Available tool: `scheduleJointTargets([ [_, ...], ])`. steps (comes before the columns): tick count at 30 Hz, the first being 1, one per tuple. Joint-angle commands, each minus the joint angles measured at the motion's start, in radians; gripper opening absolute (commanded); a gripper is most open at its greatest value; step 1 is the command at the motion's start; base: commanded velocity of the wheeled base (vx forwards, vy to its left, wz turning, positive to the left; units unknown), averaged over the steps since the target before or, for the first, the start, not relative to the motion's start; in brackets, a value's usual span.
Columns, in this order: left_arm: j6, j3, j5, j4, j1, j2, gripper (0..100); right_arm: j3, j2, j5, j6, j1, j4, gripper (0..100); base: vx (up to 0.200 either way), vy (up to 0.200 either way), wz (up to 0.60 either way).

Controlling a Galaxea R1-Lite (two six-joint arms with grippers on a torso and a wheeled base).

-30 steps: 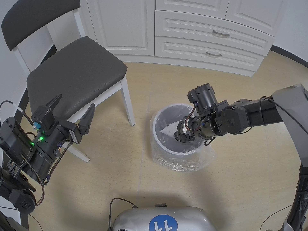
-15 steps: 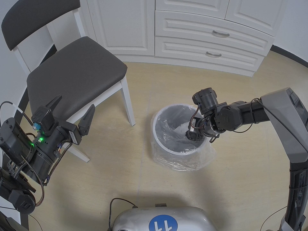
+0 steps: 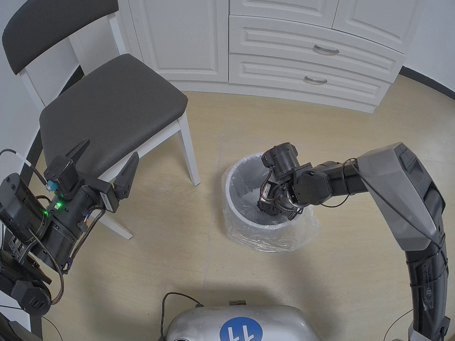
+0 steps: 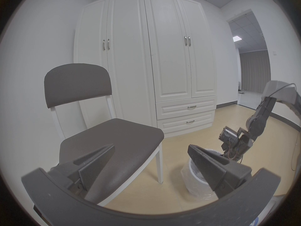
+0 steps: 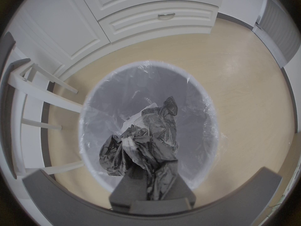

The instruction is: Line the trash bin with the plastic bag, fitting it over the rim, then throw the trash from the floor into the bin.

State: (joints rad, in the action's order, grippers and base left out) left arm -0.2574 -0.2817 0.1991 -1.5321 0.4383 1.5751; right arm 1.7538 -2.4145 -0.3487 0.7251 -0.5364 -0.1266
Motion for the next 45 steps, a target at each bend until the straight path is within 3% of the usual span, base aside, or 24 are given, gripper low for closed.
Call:
scheduleJointTargets([
  [1, 0.000, 0.001, 0.000, 0.000, 0.000, -0.004, 100, 0.052, -0.095, 0.001, 0.005, 0.006, -0.004, 0, 0.000, 0.000, 0.00],
  [5, 0.000, 0.001, 0.000, 0.000, 0.000, -0.012, 100, 0.090, -0.094, -0.010, 0.008, 0.035, -0.054, 0, 0.000, 0.000, 0.00],
  [15, 0.000, 0.001, 0.000, 0.000, 0.000, -0.012, 100, 0.052, 0.057, -0.003, 0.042, 0.007, -0.088, 0, 0.000, 0.000, 0.00],
  [25, 0.000, 0.003, 0.000, 0.000, 0.000, -0.012, 100, 0.023, 0.052, -0.012, 0.033, 0.009, -0.088, 0, 0.000, 0.000, 0.00],
  [26, 0.000, 0.003, 0.000, 0.000, 0.000, -0.012, 100, 0.023, 0.049, -0.012, 0.031, 0.009, -0.088, 100, 0.000, 0.000, 0.00],
  [38, 0.000, 0.004, 0.000, 0.000, 0.000, -0.014, 100, 0.032, 0.000, -0.012, 0.027, 0.007, -0.087, 100, 0.000, 0.000, 0.00],
  [45, 0.000, 0.007, -0.001, 0.000, 0.002, -0.014, 100, -0.048, 0.163, -0.012, -0.010, 0.007, -0.088, 100, 0.000, 0.000, 0.00],
])
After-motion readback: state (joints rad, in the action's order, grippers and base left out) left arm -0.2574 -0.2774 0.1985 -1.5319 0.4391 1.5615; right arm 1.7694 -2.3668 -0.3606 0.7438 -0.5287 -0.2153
